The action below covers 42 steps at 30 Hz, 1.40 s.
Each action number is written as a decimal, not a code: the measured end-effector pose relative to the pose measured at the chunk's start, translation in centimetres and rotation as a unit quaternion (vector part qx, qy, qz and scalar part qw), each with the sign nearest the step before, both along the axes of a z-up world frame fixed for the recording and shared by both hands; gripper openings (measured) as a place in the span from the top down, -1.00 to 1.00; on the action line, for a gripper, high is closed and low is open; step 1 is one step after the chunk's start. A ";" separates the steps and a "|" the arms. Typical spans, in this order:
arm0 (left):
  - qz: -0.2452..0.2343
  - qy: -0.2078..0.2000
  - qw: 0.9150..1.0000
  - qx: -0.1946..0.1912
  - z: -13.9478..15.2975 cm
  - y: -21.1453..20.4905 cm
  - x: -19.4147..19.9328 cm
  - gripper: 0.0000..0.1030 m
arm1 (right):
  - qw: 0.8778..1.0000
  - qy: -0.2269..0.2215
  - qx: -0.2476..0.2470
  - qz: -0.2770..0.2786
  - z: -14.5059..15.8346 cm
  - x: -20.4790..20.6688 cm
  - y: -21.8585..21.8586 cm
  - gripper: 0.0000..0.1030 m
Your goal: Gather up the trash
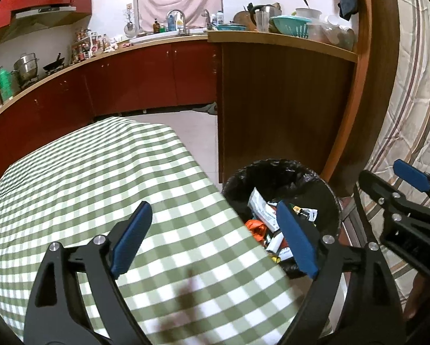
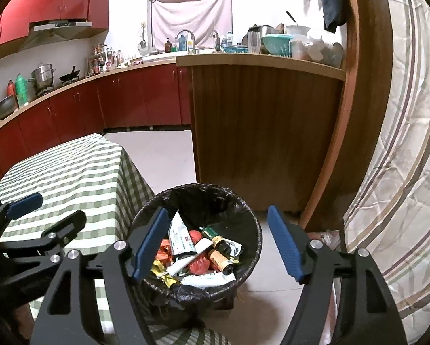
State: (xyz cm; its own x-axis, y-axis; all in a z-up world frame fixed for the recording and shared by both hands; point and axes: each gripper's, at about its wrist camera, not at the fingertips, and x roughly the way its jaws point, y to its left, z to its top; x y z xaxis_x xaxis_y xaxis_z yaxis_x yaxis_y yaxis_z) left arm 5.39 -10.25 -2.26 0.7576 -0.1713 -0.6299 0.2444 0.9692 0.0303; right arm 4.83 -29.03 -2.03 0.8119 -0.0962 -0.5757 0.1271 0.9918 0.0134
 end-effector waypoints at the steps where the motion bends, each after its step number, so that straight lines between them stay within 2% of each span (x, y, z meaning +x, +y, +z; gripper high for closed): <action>1: 0.002 0.000 1.000 -0.003 0.1 0.3 -0.2 -0.67 | 1.000 -0.002 -0.002 -0.001 0.2 -0.4 0.1 -0.37; 13: 0.017 -0.015 1.000 -0.010 1.1 2.8 -2.1 -0.73 | 1.000 -0.016 -0.014 -0.006 1.1 -2.2 1.1 -0.49; 42: 0.018 -0.022 0.999 -0.014 1.3 3.1 -2.3 -0.74 | 1.000 -0.017 -0.018 -0.004 1.4 -2.5 1.4 -0.51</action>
